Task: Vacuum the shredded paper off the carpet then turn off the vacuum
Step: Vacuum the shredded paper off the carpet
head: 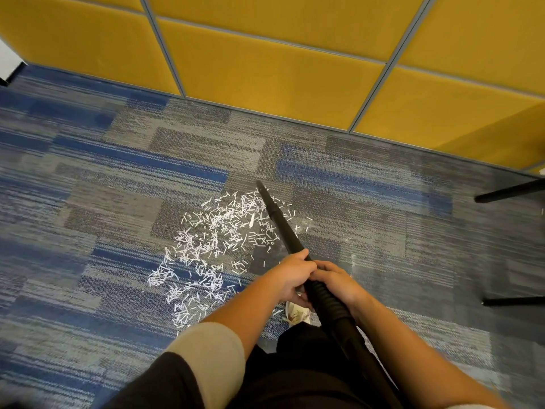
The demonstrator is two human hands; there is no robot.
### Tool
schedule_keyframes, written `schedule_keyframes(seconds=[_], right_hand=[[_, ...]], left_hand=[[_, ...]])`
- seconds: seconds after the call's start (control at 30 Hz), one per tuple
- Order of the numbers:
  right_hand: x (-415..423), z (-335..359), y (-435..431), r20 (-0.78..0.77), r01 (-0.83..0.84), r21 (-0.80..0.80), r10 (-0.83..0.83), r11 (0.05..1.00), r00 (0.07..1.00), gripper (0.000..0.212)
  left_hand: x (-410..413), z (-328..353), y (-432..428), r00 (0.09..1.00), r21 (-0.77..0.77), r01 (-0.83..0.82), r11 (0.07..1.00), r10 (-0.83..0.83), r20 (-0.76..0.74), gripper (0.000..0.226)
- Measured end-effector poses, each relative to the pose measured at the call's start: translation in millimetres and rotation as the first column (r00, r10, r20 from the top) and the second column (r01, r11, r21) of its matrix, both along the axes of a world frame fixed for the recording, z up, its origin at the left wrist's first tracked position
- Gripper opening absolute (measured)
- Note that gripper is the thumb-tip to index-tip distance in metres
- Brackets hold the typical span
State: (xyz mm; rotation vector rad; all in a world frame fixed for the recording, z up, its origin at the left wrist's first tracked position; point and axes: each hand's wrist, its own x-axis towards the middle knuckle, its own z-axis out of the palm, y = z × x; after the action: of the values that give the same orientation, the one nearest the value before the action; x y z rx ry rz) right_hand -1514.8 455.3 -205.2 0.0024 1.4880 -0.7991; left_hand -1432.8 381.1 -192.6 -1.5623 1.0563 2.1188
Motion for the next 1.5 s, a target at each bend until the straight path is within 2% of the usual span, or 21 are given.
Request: schedule_keyframes(seconds=[0.27,0.43,0.7,0.87,1.03,1.5], right_hand=[[-6,-1,8,-0.036,-0.003,0.001,0.003,1.0,0.999,0.026],[8,-4,-4,-0.056,-0.089,0.003,0.089,0.996,0.994,0.032],[35,-2,-21,-0.024,-0.19,0.014,0.19,0.982,0.981,0.034],[47,-1,-25,-0.014,-0.268,0.007,0.268,0.963,0.963,0.029],[58,5,-28,0.012,-0.284,-0.01,0.284,0.959,0.959,0.021],[99,4,-39,0.05,-0.38,-0.009,0.38,0.925,0.924,0.022]], left_hand=[[-5,0,7,1.0,0.013,-0.003,1.0,0.003,-0.018,0.059],[11,-1,1,0.999,0.003,-0.049,0.999,0.049,0.0,0.06],[44,-4,-4,0.981,0.02,-0.195,0.981,0.194,0.028,0.058],[61,-1,-4,0.975,0.024,-0.222,0.975,0.222,0.012,0.058],[74,-2,-2,0.969,-0.004,-0.246,0.969,0.246,0.023,0.058],[119,-1,3,0.912,0.023,-0.409,0.912,0.409,0.028,0.06]])
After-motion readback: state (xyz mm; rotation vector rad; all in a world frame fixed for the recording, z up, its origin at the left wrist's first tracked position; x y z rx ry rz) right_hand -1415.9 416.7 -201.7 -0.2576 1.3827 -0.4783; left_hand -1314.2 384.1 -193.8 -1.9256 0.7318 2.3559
